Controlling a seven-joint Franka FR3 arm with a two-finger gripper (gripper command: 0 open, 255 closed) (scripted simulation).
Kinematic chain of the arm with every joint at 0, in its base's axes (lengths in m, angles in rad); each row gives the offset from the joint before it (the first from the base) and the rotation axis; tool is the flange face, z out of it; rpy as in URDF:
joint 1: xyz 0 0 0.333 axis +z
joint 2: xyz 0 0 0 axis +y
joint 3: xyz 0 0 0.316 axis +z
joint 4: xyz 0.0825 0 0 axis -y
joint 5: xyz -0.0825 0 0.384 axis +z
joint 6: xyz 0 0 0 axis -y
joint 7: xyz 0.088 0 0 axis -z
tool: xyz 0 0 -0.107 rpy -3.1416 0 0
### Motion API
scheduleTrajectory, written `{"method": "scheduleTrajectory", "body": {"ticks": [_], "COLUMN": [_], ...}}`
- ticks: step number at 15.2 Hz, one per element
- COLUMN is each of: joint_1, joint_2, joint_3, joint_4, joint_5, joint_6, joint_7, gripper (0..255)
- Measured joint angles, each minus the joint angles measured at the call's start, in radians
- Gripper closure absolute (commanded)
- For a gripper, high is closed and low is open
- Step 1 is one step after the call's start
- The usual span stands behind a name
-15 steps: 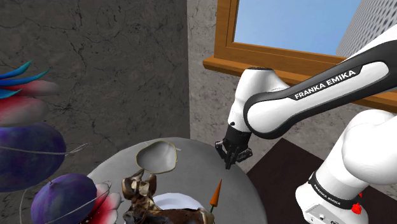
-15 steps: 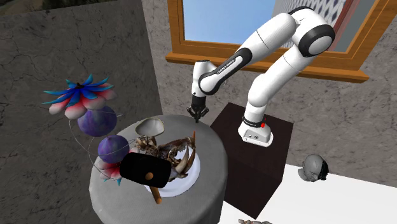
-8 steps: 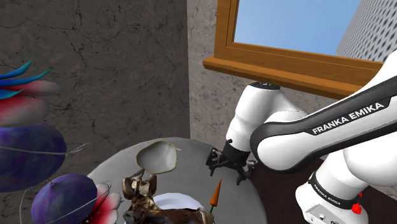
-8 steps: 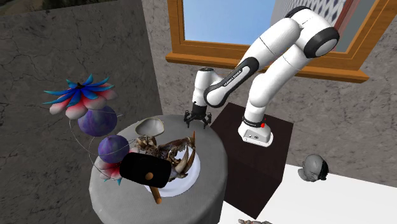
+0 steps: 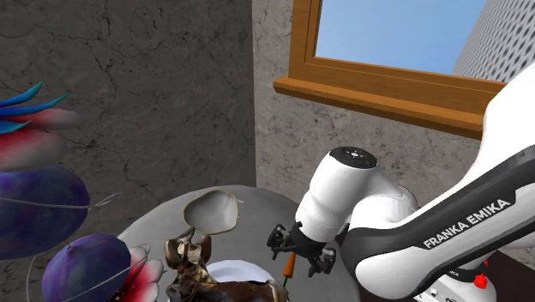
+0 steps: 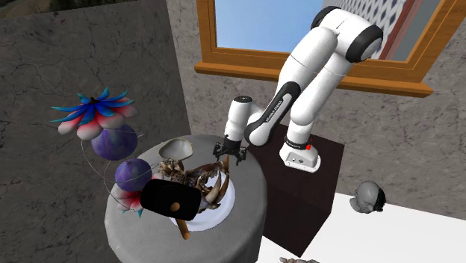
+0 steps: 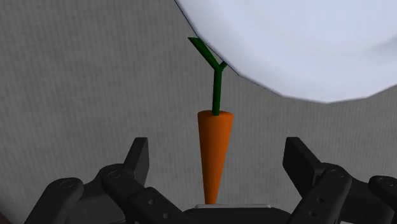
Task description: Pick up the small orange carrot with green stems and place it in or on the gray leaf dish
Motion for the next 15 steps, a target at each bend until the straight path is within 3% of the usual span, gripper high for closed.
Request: {"method": "scheduleTrajectory", "body": {"ticks": [4, 9, 10, 15], "joint_1": [-0.086, -0.103, -0.103, -0.104], "joint_2": [0.102, 0.12, 0.121, 0.121], "joint_3": [0.077, 0.092, 0.092, 0.092], "joint_4": [0.002, 0.003, 0.003, 0.002], "joint_5": [-0.072, -0.088, -0.088, -0.089], "joint_6": [0.099, 0.117, 0.117, 0.117], "joint_7": [0.044, 0.056, 0.056, 0.056], "gripper": [0, 0, 255, 255]}}
